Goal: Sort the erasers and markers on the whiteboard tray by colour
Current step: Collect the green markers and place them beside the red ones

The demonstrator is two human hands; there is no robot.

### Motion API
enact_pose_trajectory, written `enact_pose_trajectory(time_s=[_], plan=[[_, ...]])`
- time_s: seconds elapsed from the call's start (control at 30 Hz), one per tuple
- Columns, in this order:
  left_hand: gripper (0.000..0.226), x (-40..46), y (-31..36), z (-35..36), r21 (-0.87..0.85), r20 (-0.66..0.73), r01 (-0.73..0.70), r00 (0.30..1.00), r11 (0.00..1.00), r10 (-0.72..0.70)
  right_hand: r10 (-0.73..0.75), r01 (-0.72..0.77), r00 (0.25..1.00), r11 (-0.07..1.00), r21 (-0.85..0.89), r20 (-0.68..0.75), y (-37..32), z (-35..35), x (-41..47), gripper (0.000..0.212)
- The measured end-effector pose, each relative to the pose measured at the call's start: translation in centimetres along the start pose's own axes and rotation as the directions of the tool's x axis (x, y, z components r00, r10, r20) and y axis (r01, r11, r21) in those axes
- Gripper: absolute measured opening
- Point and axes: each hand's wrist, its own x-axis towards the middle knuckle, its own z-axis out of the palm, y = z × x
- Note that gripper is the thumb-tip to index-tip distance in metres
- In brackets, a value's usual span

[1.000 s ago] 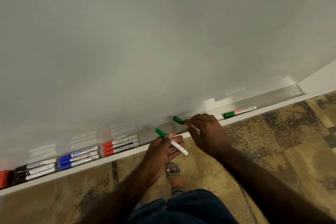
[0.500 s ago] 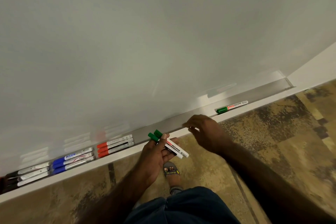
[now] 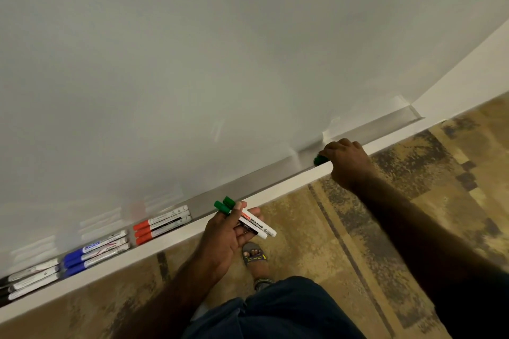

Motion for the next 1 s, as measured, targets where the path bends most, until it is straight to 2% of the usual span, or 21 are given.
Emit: enact_pose_trajectory(time_s=[0.2,0.37,0.47,0.53,0.67,0.8,0.9,1.0], plan=[[0.030,0.1,0.2,0.3,0.005,0.000,-0.003,1.000,1.000,0.003,-0.019,0.019,1.000,1.000,-0.004,-0.019,0.2,-0.3,0.2,0.054],[0.031,0.3,0.4,0.4,0.004,0.006,-0.001,1.000,1.000,0.001,-0.135,0.139,0.987,0.990,0.040,-0.093,-0.2,-0.6,-0.3,0.032],[0.032,0.4,0.5,0.7,0.004,0.012,-0.006,1.000,1.000,0.006,-0.207,0.225,0.965,0.968,0.106,-0.160,-2.0,-1.3,-0.7,0.029],[0.032,0.4,0.5,0.8,0.005,0.018,-0.008,1.000,1.000,0.008,-0.234,0.271,0.954,0.939,0.211,-0.185,-4.0,-2.3,-1.2,0.032],[0.033,0.4,0.3,1.0,0.011,0.044,-0.010,0.999,1.000,0.010,-0.260,0.296,0.955,0.822,0.486,-0.142,-8.7,-4.2,-2.7,0.040],[0.034,0.4,0.3,0.8,0.039,0.071,-0.015,0.997,0.999,0.013,-0.187,0.164,0.981,0.691,0.704,-0.046,-12.9,-4.9,-3.7,0.053],[0.037,0.3,0.3,0.6,0.023,0.093,-0.013,0.996,1.000,0.011,-0.113,0.058,0.994,0.562,0.825,0.007,-14.7,-5.0,-3.8,0.045],[0.044,0.2,0.5,0.3,-0.082,0.123,-0.007,0.992,0.997,0.017,-0.084,0.023,0.996,0.478,0.878,0.020,-15.9,-4.9,-3.6,0.034]])
